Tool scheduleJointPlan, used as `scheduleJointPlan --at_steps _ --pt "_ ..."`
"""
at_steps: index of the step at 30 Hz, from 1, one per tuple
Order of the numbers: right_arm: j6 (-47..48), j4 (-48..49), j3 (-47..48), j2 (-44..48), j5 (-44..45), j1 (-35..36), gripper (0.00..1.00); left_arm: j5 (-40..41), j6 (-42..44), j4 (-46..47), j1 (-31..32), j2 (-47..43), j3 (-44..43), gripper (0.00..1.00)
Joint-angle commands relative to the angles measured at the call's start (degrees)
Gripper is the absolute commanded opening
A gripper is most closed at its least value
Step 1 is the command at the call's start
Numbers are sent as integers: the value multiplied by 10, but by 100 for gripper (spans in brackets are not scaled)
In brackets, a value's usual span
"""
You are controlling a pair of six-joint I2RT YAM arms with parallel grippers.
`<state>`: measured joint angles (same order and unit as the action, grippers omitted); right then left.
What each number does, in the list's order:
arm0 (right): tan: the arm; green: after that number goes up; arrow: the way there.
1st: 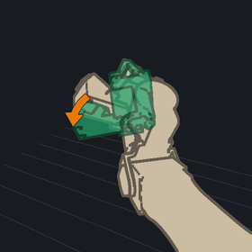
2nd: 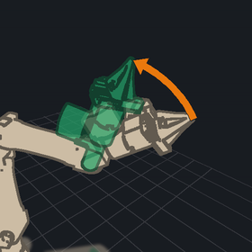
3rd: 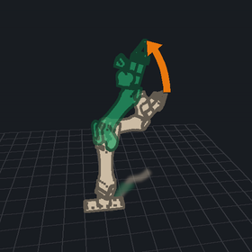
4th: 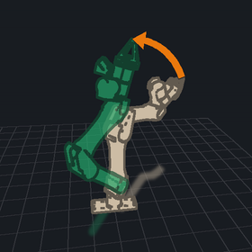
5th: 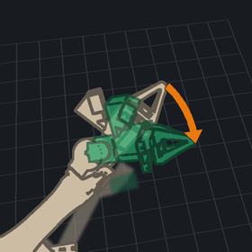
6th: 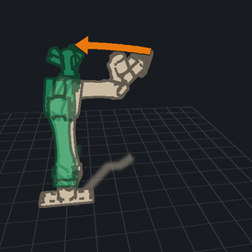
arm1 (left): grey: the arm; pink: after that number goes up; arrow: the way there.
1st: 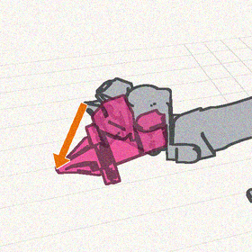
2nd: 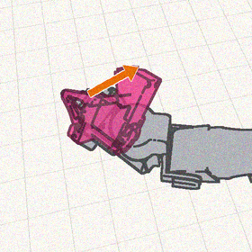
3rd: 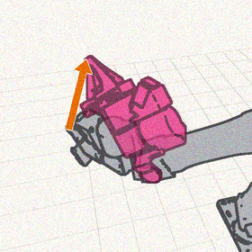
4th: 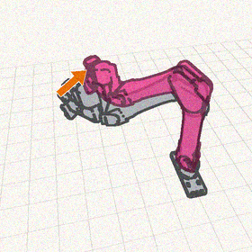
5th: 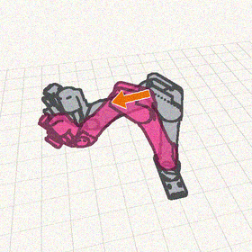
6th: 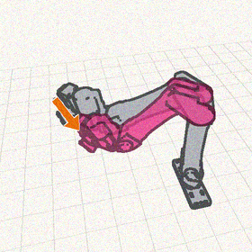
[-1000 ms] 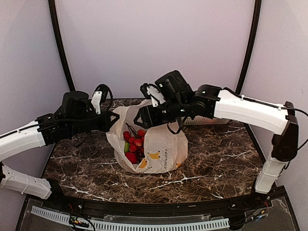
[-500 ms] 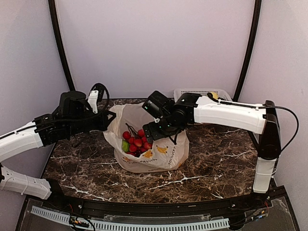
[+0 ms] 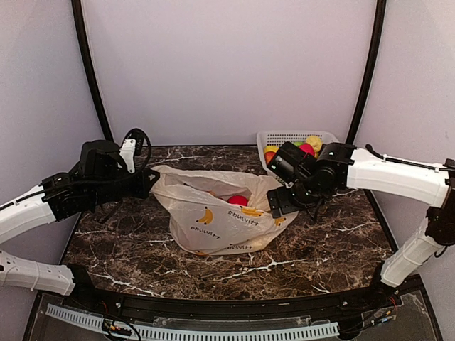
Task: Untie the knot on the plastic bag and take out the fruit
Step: Adjust the bag opening on the takeout bag.
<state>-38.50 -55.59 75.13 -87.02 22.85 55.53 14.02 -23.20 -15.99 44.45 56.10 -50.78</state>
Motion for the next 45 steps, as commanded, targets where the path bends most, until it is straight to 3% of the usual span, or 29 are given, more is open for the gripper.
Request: scheduleJointPlan --at_steps 1,11,21,26,33,38,43,45 --pt "30 38 18 10 -24 4 94 -41 20 7 -5 -6 13 1" --pt "88 170 105 21 -120 66 92 -104 18 26 -4 3 20 1" --pt "112 321 167 -104 -258 69 56 -118 6 48 -5 -9 42 1" --pt "111 342 163 -168 -300 106 48 -106 -7 60 -5 -20 69 1" --pt "89 380 59 -185 -330 178 43 -83 -38 84 -5 -55 127 1" --pt "83 380 36 -196 -336 205 41 -64 -53 85 -4 -91 170 1" --pt "84 365 38 -150 -275 205 43 -78 -53 99 -5 -154 228 1" --pt "90 351 43 -124 -243 205 50 -92 -51 102 -5 -178 247 1"
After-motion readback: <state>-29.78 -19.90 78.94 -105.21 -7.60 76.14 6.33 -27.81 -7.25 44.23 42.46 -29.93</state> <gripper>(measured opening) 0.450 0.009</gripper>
